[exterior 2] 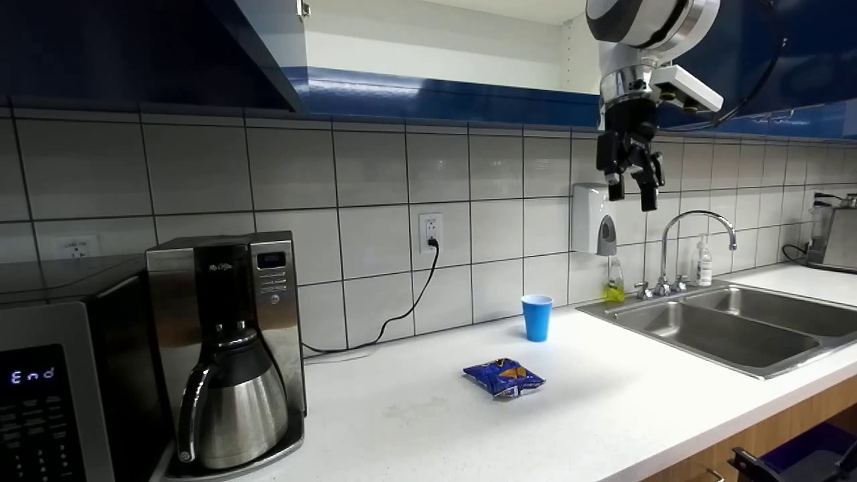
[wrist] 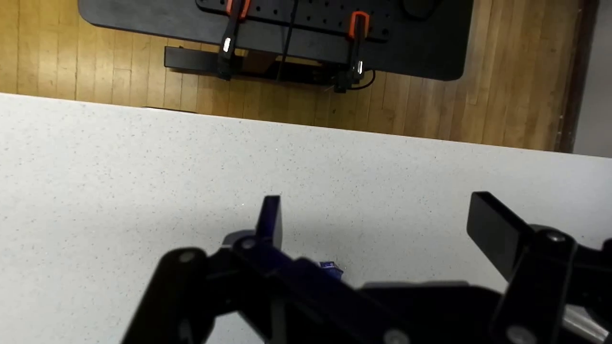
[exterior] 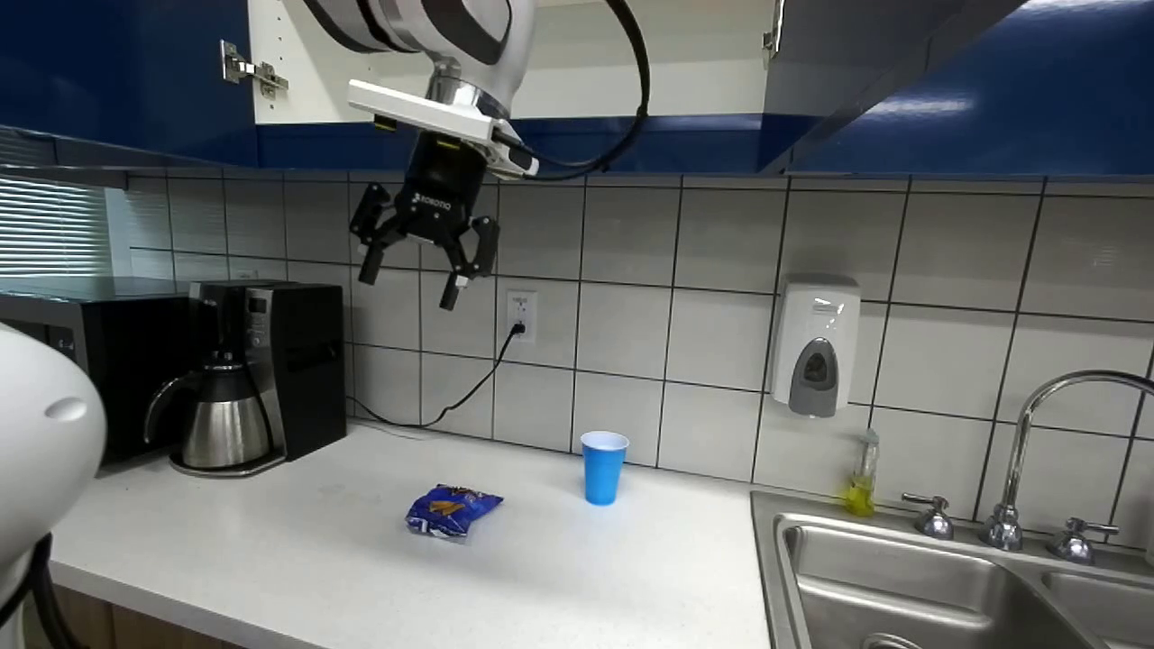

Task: Put the blue snack packet in the top cabinet

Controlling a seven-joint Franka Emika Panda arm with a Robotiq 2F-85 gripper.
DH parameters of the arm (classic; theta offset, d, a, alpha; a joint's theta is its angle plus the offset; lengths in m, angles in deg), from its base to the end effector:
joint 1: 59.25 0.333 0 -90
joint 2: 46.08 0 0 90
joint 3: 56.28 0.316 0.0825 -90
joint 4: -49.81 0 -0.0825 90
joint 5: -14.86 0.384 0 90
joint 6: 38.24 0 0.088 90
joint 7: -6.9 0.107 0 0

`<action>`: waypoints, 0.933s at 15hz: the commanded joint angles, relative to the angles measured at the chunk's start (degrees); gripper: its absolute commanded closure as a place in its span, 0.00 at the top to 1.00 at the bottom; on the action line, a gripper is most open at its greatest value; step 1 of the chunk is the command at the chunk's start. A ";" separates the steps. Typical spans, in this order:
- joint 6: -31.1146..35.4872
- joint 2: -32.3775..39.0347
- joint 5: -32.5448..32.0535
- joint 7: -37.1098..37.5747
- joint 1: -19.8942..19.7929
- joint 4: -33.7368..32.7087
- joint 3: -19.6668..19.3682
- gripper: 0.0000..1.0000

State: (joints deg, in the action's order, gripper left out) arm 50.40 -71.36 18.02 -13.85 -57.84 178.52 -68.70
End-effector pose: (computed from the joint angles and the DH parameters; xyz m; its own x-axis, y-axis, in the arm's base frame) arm 0.3842 -0.0777 0.5155 0.9574 0.2137 -0.1944 0.1677 -0.9590 -0.2287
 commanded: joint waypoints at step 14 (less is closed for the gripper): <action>16.43 8.60 2.85 -0.82 -1.36 7.71 1.66 1.00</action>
State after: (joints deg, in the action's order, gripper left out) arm 63.94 -64.59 19.50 -13.85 -57.83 186.13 -68.18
